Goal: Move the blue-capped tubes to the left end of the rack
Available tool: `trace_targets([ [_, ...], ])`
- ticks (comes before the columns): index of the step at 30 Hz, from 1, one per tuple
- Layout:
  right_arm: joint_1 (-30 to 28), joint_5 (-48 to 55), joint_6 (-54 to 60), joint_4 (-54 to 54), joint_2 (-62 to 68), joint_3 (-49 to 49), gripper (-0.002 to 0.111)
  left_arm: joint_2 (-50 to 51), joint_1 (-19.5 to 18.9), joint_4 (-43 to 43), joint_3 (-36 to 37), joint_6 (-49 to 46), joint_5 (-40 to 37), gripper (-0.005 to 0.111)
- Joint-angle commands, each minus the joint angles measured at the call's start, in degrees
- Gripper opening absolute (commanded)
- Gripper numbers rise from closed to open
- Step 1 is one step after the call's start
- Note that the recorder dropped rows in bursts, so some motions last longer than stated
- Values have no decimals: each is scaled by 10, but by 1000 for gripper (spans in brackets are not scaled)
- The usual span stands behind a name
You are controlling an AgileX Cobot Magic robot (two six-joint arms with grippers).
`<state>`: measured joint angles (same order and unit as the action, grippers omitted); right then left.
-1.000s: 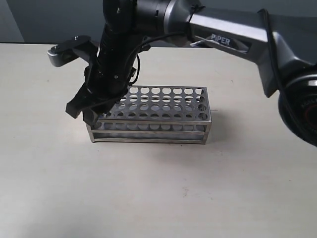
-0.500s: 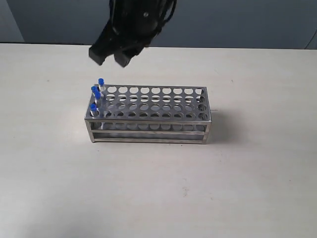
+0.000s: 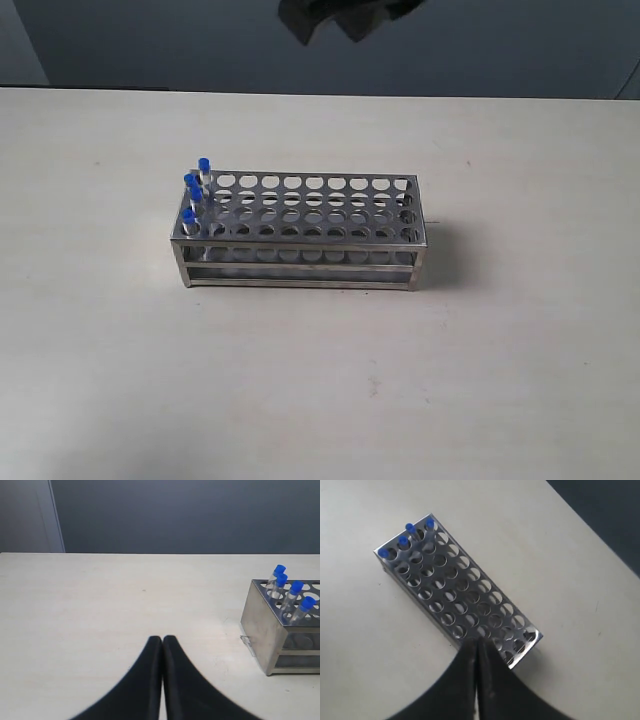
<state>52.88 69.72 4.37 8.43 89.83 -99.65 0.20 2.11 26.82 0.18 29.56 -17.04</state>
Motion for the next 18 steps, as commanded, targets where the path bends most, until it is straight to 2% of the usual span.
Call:
trace_targets([
  [1,-2,2,-103,0,-50,39,-1,-2,3,-1,-2,0,4,1],
  [7,-2,2,-104,39,-70,39,-1,-2,3,-2,-2,0,4,1],
  [11,-2,2,-183,118,-88,48,-1,-2,3,-3,-2,0,3,1],
  [14,-2,0,-200,144,-115,90,-1,-2,3,-3,-2,0,3,1],
  [18,-4,-137,-201,183,-169,201,-1,-2,3,-3,-2,0,3,1],
])
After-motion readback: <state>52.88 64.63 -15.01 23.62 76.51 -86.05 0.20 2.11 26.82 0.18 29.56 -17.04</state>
